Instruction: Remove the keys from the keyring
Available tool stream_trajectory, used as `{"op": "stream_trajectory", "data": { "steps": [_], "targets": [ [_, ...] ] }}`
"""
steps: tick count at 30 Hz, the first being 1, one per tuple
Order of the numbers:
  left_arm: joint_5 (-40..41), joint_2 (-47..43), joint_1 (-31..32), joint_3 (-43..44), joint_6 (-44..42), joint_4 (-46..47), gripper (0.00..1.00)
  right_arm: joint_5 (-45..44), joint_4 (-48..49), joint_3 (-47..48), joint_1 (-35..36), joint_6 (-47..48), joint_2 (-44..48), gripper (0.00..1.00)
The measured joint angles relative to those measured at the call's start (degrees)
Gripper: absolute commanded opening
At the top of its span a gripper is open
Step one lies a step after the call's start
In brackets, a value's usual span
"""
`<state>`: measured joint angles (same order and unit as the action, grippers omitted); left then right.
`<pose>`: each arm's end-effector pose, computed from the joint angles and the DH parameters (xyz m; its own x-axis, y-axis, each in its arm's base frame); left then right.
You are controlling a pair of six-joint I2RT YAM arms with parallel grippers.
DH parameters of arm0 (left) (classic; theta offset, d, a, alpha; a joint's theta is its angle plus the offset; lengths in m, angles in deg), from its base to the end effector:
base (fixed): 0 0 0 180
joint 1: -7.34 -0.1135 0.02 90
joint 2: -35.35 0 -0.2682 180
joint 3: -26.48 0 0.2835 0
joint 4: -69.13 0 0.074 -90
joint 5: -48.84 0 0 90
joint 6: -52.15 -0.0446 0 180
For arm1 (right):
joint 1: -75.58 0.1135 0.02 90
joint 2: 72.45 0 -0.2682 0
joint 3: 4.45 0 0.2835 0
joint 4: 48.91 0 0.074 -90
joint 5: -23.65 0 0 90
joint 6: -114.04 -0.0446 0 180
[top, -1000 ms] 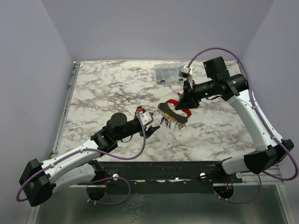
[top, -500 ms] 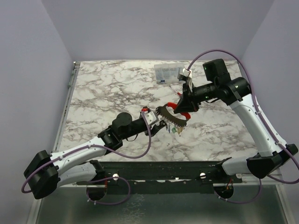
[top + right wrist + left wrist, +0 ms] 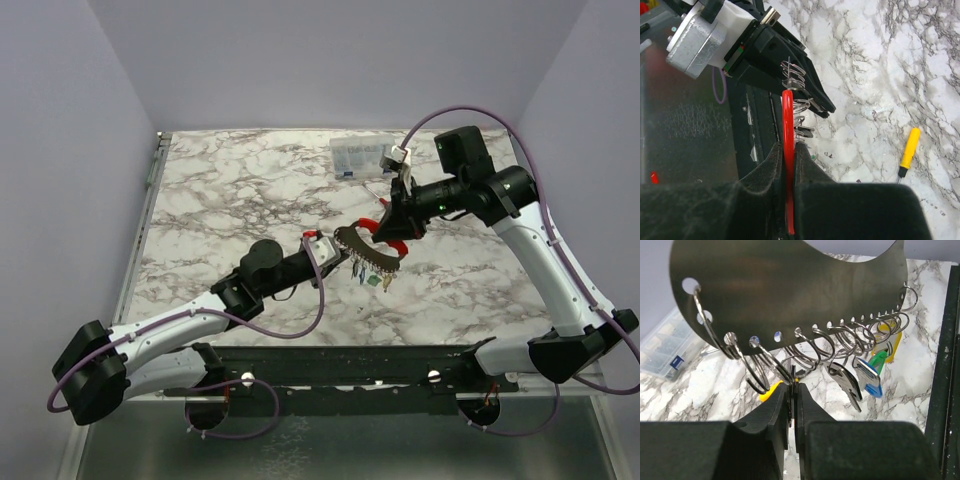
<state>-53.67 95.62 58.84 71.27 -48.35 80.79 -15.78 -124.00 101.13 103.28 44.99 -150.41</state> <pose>0.1652 -0.2232 0.2629 0.1230 0.1312 -0.9837 0.8911 0.4217 0.1676 0.2358 0.1627 0.4318 -0.3385 -0.4342 -0.8348 -0.9407 0.1760 0.2899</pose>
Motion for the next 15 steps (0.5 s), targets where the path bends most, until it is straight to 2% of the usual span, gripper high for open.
{"op": "stream_trajectory", "data": {
  "steps": [2,15],
  "targets": [
    [0.0,-0.4,0.0,0.0,-0.4,-0.2,0.00,-0.5,0.4,0.0,0.0,-0.7,0.0,0.01],
    [-0.1,-8.0,0.0,0.0,-4.2,-7.8,0.00,-4.0,5.5,-1.1,0.0,-6.0,0.0,0.01]
  ]
}}
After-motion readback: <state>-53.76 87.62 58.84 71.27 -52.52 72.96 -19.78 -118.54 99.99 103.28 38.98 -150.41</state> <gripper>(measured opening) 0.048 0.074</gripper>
